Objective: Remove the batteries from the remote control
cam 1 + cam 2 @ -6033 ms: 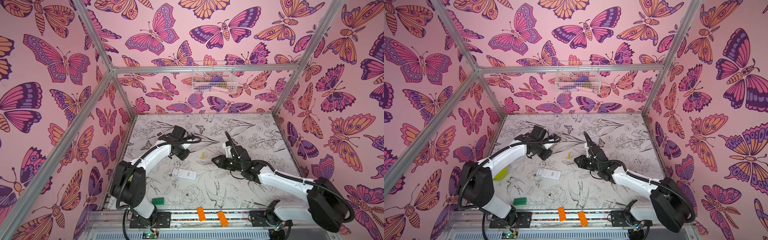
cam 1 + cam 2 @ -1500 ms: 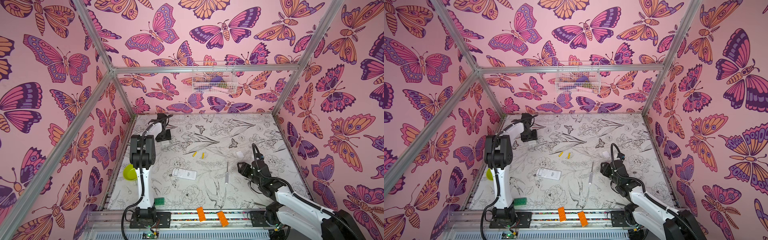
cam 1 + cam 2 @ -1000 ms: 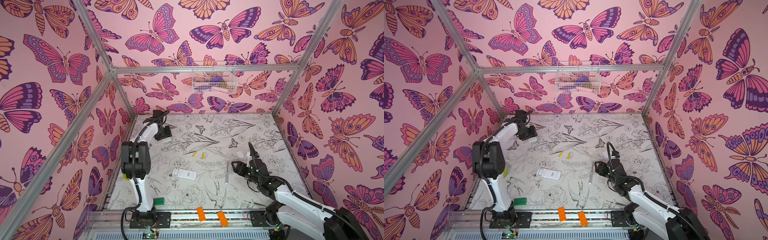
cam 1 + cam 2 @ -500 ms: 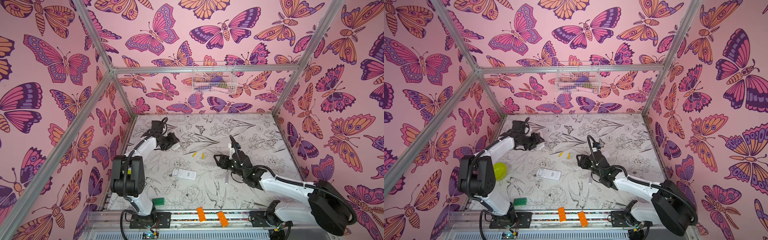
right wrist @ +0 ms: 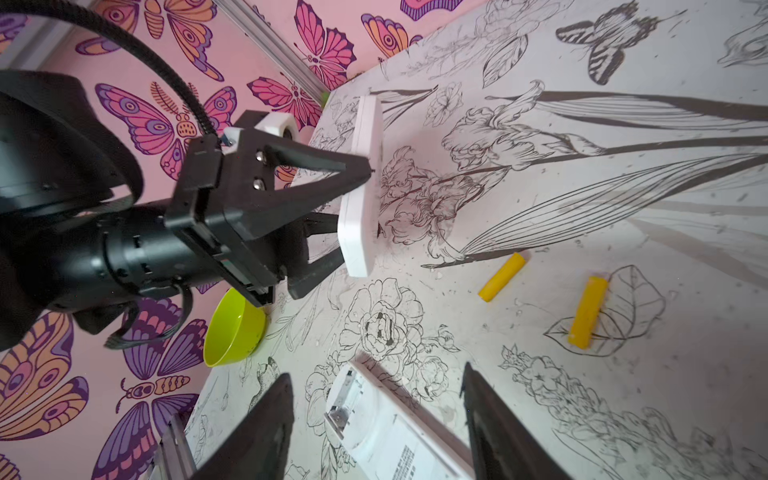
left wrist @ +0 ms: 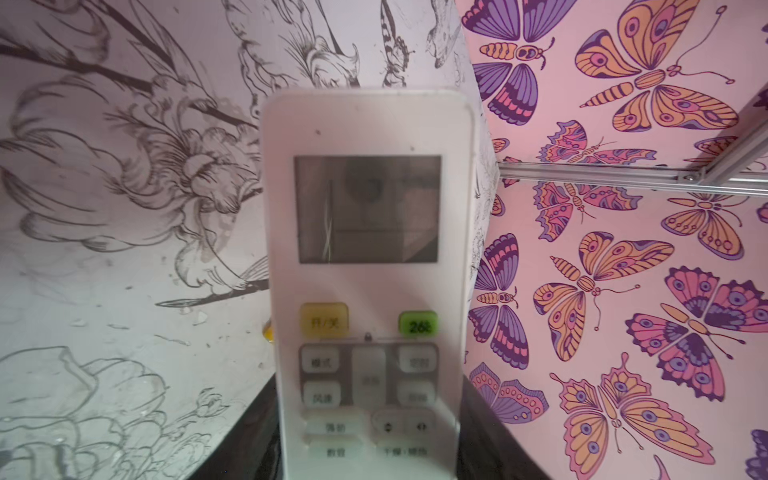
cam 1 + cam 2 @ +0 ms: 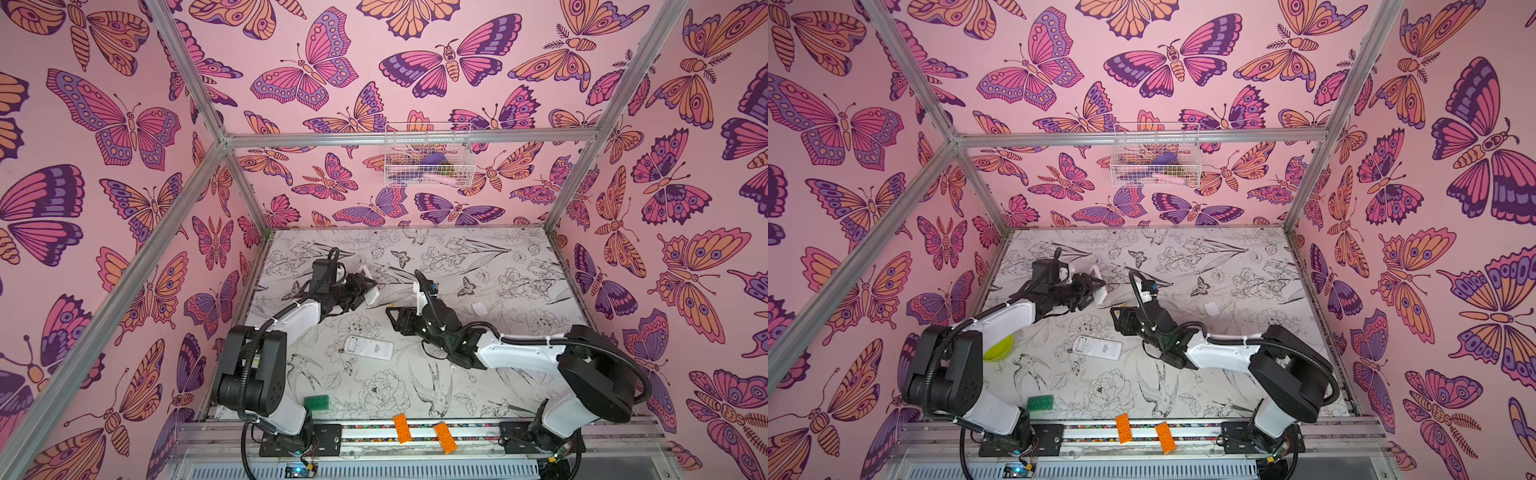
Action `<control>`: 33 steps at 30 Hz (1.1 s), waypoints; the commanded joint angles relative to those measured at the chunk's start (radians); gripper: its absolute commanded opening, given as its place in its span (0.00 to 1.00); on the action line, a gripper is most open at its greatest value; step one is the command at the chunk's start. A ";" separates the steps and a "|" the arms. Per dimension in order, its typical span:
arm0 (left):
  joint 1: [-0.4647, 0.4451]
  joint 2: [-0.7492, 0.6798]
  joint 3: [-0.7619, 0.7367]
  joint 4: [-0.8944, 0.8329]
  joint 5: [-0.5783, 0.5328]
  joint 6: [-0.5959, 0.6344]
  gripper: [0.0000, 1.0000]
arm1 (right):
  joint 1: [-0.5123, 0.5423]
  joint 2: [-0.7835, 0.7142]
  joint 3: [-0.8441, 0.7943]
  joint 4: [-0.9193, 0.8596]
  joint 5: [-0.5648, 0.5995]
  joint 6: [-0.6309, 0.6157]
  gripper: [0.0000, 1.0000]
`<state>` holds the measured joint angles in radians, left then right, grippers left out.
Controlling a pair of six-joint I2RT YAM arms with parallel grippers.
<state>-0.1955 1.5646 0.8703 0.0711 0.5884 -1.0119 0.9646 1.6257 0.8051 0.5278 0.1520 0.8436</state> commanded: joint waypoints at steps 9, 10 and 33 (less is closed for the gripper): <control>-0.041 -0.052 -0.017 0.098 0.041 -0.070 0.32 | 0.006 0.133 0.107 0.107 0.034 -0.063 0.64; -0.042 -0.054 -0.018 0.105 0.038 -0.068 0.32 | 0.006 0.147 0.120 0.111 0.036 -0.073 0.64; -0.062 -0.064 -0.036 0.118 0.043 -0.090 0.32 | -0.035 0.270 0.205 0.217 0.028 -0.103 0.32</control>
<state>-0.2512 1.5261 0.8490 0.1547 0.6319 -1.0973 0.9360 1.8687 0.9829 0.7040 0.1791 0.7506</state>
